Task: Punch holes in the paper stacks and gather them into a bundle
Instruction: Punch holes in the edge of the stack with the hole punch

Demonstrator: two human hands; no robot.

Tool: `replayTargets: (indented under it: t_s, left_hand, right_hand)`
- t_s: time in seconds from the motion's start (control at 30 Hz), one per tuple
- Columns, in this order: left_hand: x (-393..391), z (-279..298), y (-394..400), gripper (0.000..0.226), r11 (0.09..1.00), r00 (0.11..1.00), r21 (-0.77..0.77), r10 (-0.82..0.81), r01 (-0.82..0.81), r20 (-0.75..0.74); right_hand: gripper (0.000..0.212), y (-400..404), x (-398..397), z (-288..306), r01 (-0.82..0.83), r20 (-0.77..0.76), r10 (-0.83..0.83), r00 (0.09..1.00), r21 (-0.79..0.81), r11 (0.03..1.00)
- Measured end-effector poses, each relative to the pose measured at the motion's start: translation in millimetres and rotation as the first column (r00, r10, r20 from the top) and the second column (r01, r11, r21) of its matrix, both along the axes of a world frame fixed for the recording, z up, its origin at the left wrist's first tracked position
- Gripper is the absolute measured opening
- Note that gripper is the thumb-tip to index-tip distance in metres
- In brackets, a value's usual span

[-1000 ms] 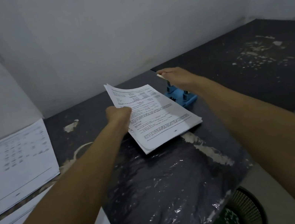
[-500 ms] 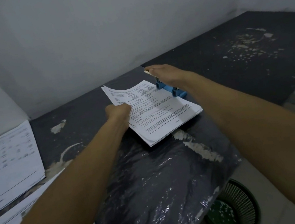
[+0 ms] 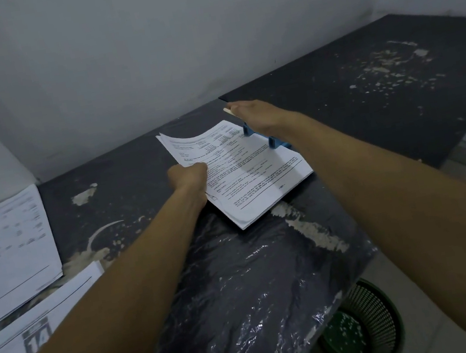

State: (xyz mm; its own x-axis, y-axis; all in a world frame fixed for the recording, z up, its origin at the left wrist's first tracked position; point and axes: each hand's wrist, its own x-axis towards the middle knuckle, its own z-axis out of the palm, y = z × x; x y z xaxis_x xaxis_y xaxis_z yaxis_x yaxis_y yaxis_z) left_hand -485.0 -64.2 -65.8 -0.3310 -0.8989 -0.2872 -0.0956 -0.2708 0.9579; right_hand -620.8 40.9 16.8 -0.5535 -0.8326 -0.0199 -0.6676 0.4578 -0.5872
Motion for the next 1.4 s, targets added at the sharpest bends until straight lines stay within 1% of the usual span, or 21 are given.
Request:
replayTargets:
  t_s: [0.07, 0.4, 0.5, 0.67, 0.83, 0.93, 1.2, 1.3, 1.33, 1.4]
  left_hand:
    - [0, 0, 1, 0.015, 1.000, 1.000, -0.017, 0.005, -0.005, -0.005]
    - [0, -1, 1, 0.017, 1.000, 0.999, -0.005, 0.003, -0.003, -0.053]
    - [1, 0, 4, 0.019, 1.000, 0.998, -0.005, 0.002, -0.002, -0.058]
    - [2, 0, 5, 0.017, 1.000, 0.998, -0.008, -0.008, 0.007, -0.058]
    - [2, 0, 4, 0.021, 1.000, 0.998, -0.005, -0.009, 0.008, -0.055]
    - [1, -2, 3, 0.016, 1.000, 0.999, -0.008, -0.009, 0.008, -0.053]
    - [0, -4, 2, 0.017, 1.000, 0.999, -0.013, -0.005, 0.005, -0.050]
    - [1, -3, 3, 0.019, 1.000, 0.998, -0.015, -0.007, 0.006, -0.067]
    - [1, -3, 3, 0.021, 1.000, 0.998, -0.017, -0.008, 0.007, -0.070]
    - [2, -3, 3, 0.022, 1.000, 0.998, -0.013, -0.012, 0.011, -0.069]
  right_hand:
    - [0.048, 0, 1, 0, 0.000, -0.016, 0.001, 1.000, 0.006, 1.000]
    - [0.052, -3, 1, 2, 0.031, 0.126, -0.029, 0.992, -0.010, 0.999]
    - [0.052, -3, 2, 2, 0.034, 0.140, -0.032, 0.990, -0.012, 0.999]
    - [0.053, -3, 5, 3, 0.037, 0.133, -0.037, 0.990, 0.001, 0.999]
    - [0.050, -1, 4, 2, -0.005, 0.063, 0.004, 0.998, 0.019, 1.000]
    - [0.050, -2, 3, -1, -0.033, 0.024, 0.032, 0.999, 0.038, 0.999]
    - [0.053, -1, 6, -9, -0.022, 0.030, 0.021, 0.999, 0.012, 1.000]
    - [0.051, -2, 17, -21, -0.028, -0.142, 0.034, 0.989, 0.045, 0.999]
    - [0.051, -3, 18, -24, -0.026, -0.173, 0.033, 0.984, 0.043, 0.999]
    - [0.050, -4, 18, -25, -0.025, -0.187, 0.032, 0.982, 0.036, 0.999]
